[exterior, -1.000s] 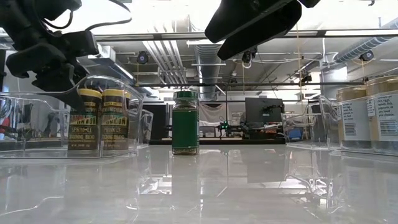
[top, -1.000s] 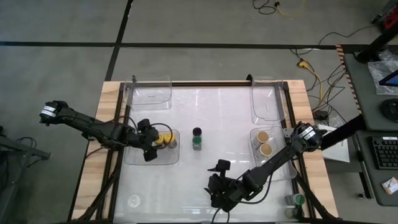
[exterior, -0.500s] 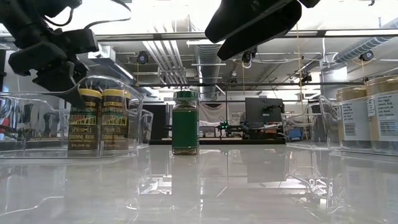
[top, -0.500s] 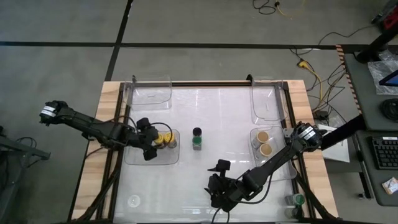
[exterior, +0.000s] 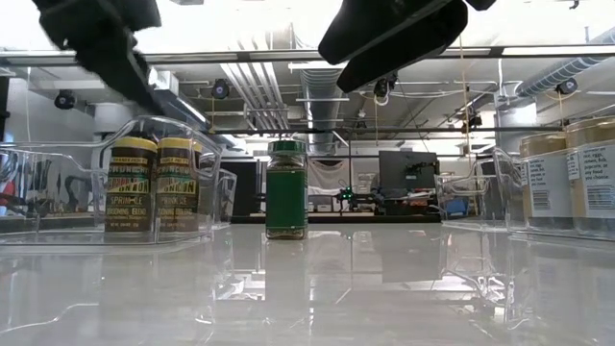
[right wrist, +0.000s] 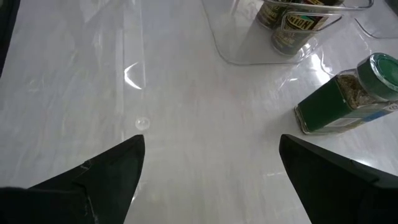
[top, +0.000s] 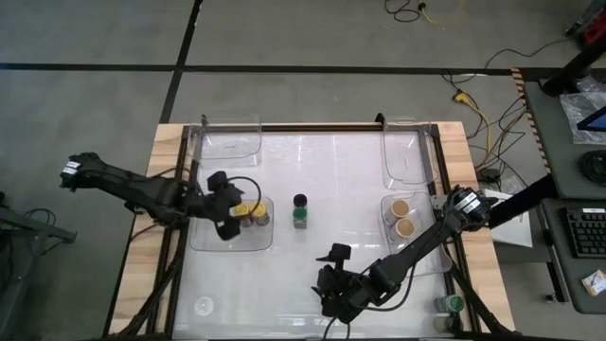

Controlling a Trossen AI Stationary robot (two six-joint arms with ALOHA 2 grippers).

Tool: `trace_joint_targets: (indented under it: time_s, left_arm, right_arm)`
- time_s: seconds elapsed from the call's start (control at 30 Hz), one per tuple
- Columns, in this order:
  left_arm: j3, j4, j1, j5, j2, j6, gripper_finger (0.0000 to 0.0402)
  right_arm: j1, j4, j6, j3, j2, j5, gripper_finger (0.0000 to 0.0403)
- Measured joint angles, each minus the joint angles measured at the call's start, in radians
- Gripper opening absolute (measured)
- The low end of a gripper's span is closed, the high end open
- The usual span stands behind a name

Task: Sort spices by type
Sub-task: Put the top green spice bottle into the top left transparent bin

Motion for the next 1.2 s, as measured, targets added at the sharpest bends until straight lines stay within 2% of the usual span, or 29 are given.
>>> trace_joint_targets:
  time_s: [0.2, 0.37, 0.5, 0.63, 0.8, 1.07, 1.2]
  left_arm:
    - [0.052, 0.191, -0.012, 0.003, 0.001, 0.066, 0.0325]
    - [-0.008, 0.480, -0.019, 0.042, 0.012, 0.115, 0.0325]
    - [-0.057, 0.594, -0.019, 0.045, 0.067, 0.122, 0.0325]
    - [-0.065, 0.651, -0.019, 0.049, 0.166, 0.133, 0.0325]
    - [-0.011, 0.690, -0.017, 0.060, 0.280, 0.143, 0.0325]
    - [0.099, 0.662, -0.014, 0.007, 0.447, 0.065, 0.0325]
    - [0.191, 0.554, -0.013, -0.008, 0.537, 0.014, 0.0325]
  right_arm:
    - [0.000, 0.000, -0.004, 0.000, 0.000, 0.000, 0.0364]
    - [0.000, -0.010, -0.012, 0.000, 0.000, 0.011, 0.0364]
    - [0.000, -0.063, 0.009, 0.000, 0.000, 0.047, 0.0364]
    - [0.000, -0.116, 0.050, 0.000, 0.000, 0.061, 0.0364]
    - [0.000, -0.127, 0.060, 0.000, 0.000, 0.066, 0.0364]
    - [0.000, -0.247, 0.174, 0.000, 0.000, 0.084, 0.0364]
    - [0.000, -0.310, 0.241, 0.000, 0.000, 0.086, 0.0364]
